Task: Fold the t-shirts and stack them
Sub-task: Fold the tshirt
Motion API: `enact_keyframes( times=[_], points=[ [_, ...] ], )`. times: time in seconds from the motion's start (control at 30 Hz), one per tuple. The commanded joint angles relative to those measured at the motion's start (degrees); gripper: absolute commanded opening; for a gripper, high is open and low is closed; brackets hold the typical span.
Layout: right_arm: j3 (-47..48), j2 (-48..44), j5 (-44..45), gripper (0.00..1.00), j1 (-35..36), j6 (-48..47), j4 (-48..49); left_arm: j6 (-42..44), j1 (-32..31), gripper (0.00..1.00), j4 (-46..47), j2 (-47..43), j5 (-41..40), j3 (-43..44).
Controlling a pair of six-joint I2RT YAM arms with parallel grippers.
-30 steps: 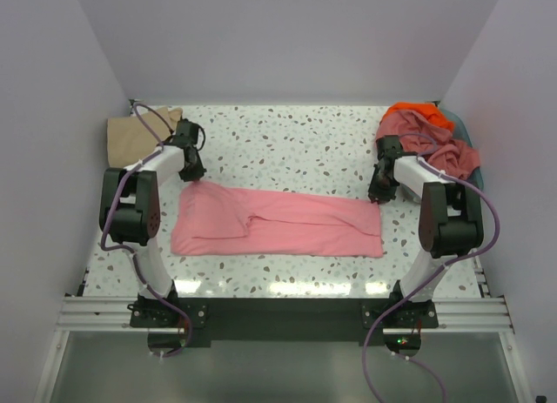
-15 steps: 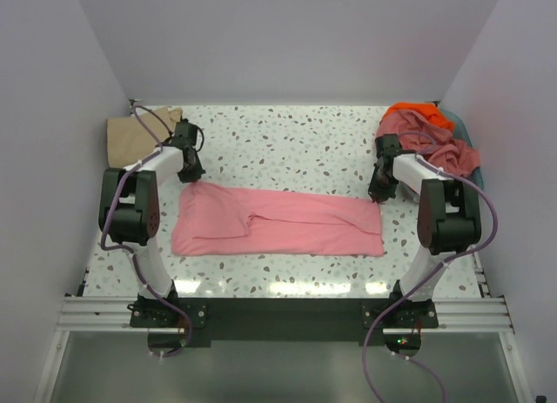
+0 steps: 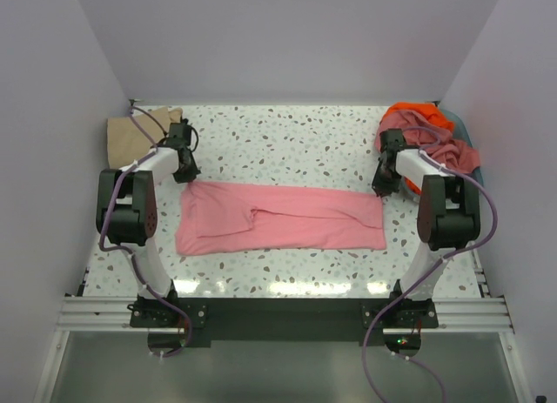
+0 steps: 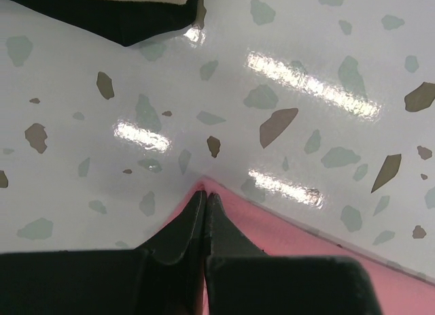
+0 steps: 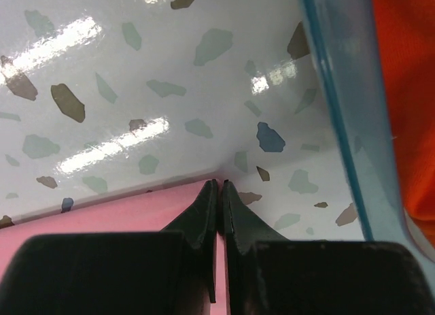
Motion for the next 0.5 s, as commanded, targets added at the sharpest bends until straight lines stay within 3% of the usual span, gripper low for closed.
enact_keyframes(
  times=[0.0,0.23,0.27,0.33,0.47],
  points=[
    [2.2,0.3,3.4,0.00,-1.2,-1.1,-0.3,1.6,1.1,0.00,2.6,-2.9,-1.2,-0.7],
    [4.0,1.8,1.3,0.00,-1.4,-1.4,-0.1,2.6,1.0,0.02,4.2,-2.6,2.9,-0.1],
    [4.6,1.9,0.7,0.05,-1.4,-1.4,-0.2,2.6,1.0,0.16,3.8,-2.6,3.0,0.5],
    [5.1,1.8,0.2,0.14,-1.4,-1.5,-0.6,2.5,0.9,0.31,3.4,-2.6,3.1,1.1],
    [5.9,0.3,-1.9,0.46,-1.4,-2.1,-0.8,2.2,0.9,0.70,2.8,-4.5,3.5,2.1]
  ],
)
